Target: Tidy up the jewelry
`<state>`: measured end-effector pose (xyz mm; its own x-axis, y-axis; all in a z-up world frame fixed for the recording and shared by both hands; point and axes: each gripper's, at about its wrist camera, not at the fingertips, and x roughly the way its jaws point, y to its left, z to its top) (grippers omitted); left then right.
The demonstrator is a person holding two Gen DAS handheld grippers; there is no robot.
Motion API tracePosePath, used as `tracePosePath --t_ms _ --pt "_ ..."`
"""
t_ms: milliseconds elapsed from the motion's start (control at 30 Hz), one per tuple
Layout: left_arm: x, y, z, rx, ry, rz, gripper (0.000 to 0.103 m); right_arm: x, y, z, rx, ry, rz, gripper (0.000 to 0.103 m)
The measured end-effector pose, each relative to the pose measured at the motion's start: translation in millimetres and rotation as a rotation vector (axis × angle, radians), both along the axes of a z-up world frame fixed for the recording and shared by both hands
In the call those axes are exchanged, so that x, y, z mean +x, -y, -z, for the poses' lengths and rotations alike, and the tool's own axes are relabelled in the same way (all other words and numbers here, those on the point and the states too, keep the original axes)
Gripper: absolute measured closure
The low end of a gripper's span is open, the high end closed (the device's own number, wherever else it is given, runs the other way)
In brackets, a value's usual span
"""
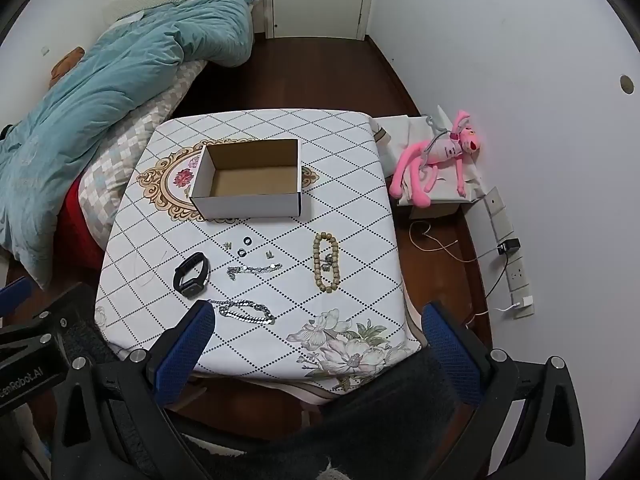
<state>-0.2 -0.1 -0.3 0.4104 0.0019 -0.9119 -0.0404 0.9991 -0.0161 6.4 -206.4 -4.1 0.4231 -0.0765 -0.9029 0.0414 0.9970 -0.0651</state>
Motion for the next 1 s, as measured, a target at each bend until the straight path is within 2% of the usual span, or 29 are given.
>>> tracePosePath --t_ms 1000 --pt "0.8 2.1 -5.4 0.009 0.000 0.022 0.000 6.8 2.5 -9.0 0.014 -0.005 0.003 0.000"
